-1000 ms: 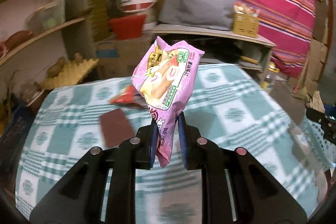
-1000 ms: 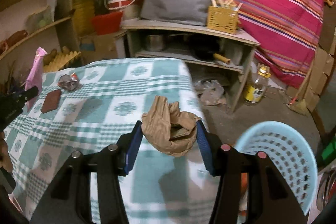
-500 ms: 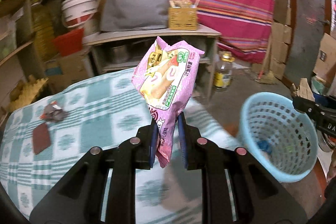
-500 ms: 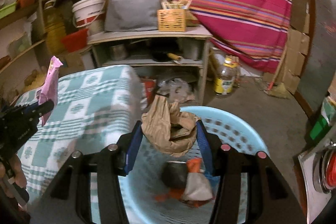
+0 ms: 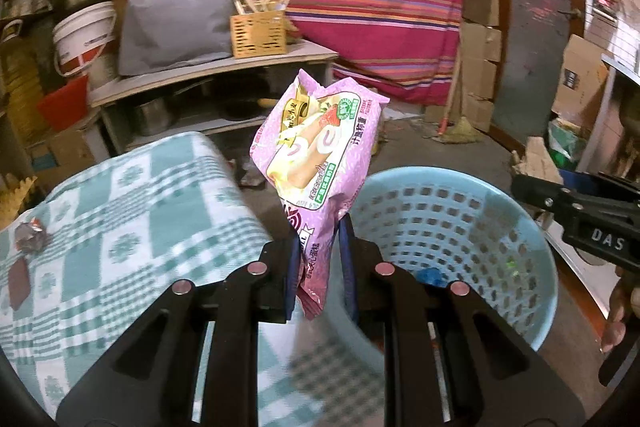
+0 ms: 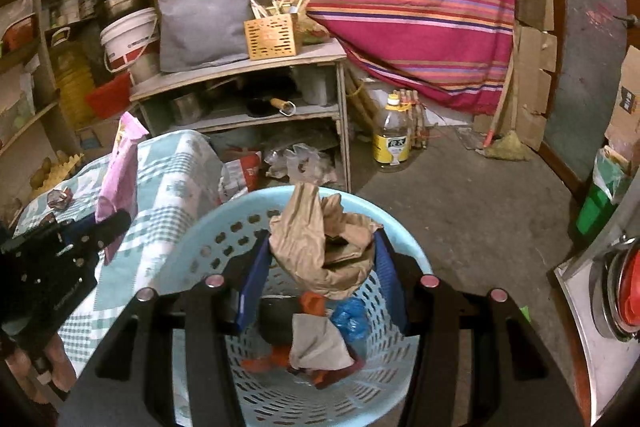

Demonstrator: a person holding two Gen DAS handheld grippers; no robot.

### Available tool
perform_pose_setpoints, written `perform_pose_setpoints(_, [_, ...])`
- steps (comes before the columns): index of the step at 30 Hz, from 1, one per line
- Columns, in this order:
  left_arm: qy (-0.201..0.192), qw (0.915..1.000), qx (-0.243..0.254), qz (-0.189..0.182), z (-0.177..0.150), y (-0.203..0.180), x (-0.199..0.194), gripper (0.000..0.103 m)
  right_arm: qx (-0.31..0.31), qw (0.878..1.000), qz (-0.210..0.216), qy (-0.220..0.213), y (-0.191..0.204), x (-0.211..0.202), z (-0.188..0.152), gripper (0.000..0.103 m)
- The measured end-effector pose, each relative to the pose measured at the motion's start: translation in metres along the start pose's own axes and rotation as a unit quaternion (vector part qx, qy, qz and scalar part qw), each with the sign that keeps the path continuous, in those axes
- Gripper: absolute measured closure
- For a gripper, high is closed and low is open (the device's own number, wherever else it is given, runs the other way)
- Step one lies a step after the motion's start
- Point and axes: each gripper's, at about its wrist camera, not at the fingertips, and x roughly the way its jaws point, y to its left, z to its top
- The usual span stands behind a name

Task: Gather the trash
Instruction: 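Carry the pink bag and brown paper over the blue basket and open both tools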

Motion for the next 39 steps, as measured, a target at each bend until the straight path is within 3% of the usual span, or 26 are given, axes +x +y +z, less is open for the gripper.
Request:
perform_pose_setpoints(7, [-0.004, 0.9999, 0.012, -0.005, -0.006, -0.022, 0.009, 0.085, 0.005, 1.0, -0.002, 0.001, -0.005, 0.001, -0.002, 0.052])
perform_pose_setpoints(17, [-0.007, 0.9998, -0.013, -0.013, -0.001, -0.019, 0.019, 0.085, -0.002, 1.0, -0.003, 0.006, -0.001, 0.004, -0.003, 0.052])
perform_pose_setpoints(23, [-0.009, 0.9997, -0.015, -0.016, 0.001, -0.019, 0.021, 0.078, -0.004, 1.0, -0.006, 0.01, 0.0, 0.006, -0.003, 0.052])
perform_pose_setpoints(32, [-0.014, 0.9997, -0.02, 0.001, 0.003, -0.006, 0.011, 0.049, -0.003, 1.0, -0.007, 0.012, 0.0, 0.008, -0.002, 0.052])
perform_pose_setpoints(36, [-0.02, 0.9988, -0.034, 0.028, 0.003, 0.009, 0.001, 0.022, -0.004, 1.0, -0.006, 0.011, 0.002, 0.008, -0.002, 0.052])
perform_pose_setpoints(39, [-0.026, 0.9977, -0.032, 0.055, 0.004, 0.024, -0.008, 0.018, -0.003, 1.0, -0.003, 0.01, 0.006, 0.008, -0.001, 0.052])
